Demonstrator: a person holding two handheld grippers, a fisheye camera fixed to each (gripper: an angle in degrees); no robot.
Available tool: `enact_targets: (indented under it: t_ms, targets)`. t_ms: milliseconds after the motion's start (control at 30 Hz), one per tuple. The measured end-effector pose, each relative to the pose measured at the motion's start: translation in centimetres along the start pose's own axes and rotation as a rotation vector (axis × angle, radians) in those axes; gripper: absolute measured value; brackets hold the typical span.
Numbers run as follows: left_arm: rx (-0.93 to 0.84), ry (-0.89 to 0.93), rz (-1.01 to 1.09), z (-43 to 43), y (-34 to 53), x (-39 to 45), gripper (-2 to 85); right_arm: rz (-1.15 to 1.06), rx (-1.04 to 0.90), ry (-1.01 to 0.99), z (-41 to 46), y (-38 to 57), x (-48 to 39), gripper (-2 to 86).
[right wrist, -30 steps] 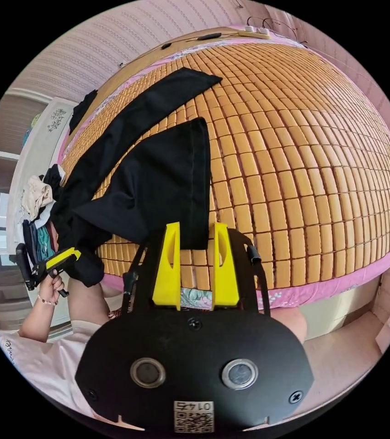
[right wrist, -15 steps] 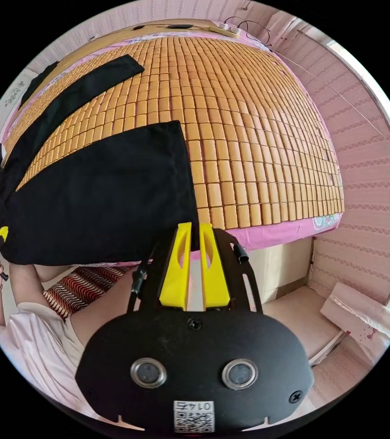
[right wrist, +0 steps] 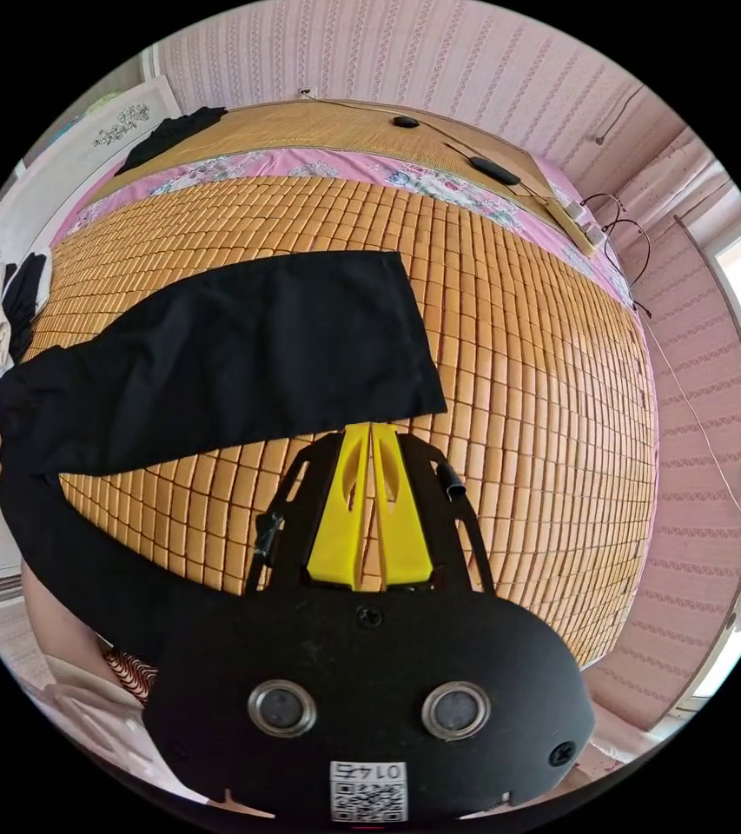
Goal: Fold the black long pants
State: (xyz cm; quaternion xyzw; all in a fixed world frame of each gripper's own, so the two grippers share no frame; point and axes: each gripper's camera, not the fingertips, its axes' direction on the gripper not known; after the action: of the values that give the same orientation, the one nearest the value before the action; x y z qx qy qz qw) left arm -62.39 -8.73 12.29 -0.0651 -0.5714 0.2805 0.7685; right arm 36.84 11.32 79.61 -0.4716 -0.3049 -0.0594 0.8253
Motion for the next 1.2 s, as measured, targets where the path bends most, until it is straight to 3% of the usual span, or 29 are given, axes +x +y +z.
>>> enact_targets:
  t_ms: [100,233,333,400,500,667,800,833,1067,1200]
  targets:
    - [-0.032,0.009,-0.043,3.5,-3.2,-0.4,5.1,0.010,0.012,0.073,2.7,-3.6,-1.4,-0.8]
    - [-0.140,-0.062,-0.051,9.7,-4.4,0.5,3.4,0.073,-0.131,0.151,8.1,-2.3,-0.6,-0.5]
    - [-0.076,-0.043,-0.071,10.8,-3.8,0.3,1.8,0.123,-0.037,0.093,7.5,1.3,0.0,-0.4]
    - [-0.052,-0.027,-0.064,11.1,-3.6,0.1,1.3,0.150,-0.133,0.281,8.2,3.3,-0.2,-0.5]
    - [-0.045,0.003,-0.060,11.5,-3.5,-0.1,0.8,0.130,-0.108,0.251,7.4,5.2,-0.7,-0.5]
    - [-0.043,-0.009,-0.041,12.3,-3.6,0.7,0.0,0.011,0.102,0.005,4.8,-2.4,-3.4,-0.5]
    - [-0.054,-0.025,-0.041,12.7,-3.9,1.4,-0.2,-0.017,-0.079,0.013,9.4,-6.9,-4.4,-0.6]
    - [-0.059,-0.029,-0.041,12.9,-4.0,1.5,-0.2,-0.021,-0.038,0.007,9.3,-6.7,-4.4,-0.6]
    - [-0.063,-0.028,-0.002,13.7,-4.6,2.6,0.1,-0.060,-0.251,0.154,8.3,0.7,-4.4,-0.4]
    - [-0.058,-0.014,0.068,13.3,-5.0,3.4,1.1,-0.100,-0.202,0.189,6.0,2.1,-4.6,0.8]
